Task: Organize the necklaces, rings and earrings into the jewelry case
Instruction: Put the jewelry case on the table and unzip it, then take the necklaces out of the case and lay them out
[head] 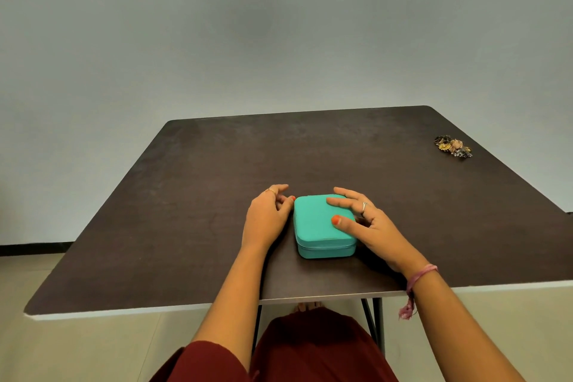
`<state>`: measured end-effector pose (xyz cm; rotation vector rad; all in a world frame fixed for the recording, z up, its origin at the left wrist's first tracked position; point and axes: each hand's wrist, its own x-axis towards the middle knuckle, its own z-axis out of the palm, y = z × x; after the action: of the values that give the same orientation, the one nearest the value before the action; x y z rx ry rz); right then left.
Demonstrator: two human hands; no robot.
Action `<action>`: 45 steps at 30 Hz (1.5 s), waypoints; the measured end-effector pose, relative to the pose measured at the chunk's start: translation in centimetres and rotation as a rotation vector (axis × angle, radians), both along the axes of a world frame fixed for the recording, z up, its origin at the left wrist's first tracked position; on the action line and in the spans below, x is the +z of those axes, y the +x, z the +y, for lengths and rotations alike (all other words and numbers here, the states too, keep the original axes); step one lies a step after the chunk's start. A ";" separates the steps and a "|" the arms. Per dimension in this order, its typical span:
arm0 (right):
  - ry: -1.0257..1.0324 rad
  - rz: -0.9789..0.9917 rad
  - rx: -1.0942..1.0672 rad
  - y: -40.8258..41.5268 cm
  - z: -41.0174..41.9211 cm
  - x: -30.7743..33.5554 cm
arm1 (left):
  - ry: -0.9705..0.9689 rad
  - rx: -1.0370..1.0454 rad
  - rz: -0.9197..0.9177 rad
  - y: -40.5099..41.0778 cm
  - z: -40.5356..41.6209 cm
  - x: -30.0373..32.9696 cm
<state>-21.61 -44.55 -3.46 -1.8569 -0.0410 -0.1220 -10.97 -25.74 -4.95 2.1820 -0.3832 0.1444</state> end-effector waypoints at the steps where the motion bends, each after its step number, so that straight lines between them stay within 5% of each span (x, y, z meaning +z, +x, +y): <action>1: -0.017 0.014 0.021 0.0 -0.1 0.1 | -0.015 -0.011 -0.008 -0.1 0.1 0.0; 8: -0.179 0.210 0.400 0.7 -2.8 0.9 | -0.252 -0.100 0.001 -0.7 0.6 0.3; 13: 0.002 0.270 0.408 1.4 -3.6 1.4 | -0.290 -0.152 0.063 -0.8 0.7 0.4; 21: 0.168 0.222 0.156 2.6 -2.6 2.4 | -0.352 -0.200 0.026 -1.2 0.8 0.8; 28: 0.026 0.222 -0.136 4.9 -0.7 3.1 | -0.242 -0.304 -0.080 -1.6 0.8 0.7; 37: 0.132 0.092 -0.225 6.0 -0.8 1.3 | -0.157 -0.425 0.101 -1.2 0.7 0.8; 42: -0.147 -0.314 -0.542 5.5 -0.9 1.2 | -0.140 -0.427 0.092 -1.2 0.6 0.8; 45: -0.360 -0.402 -0.539 5.6 -0.7 1.6 | -0.149 -0.399 0.093 -0.9 0.7 0.7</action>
<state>-16.05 -45.21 -1.90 -2.1330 0.1715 -0.9116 -11.91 -25.08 -4.26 1.9168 -0.7210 -0.1448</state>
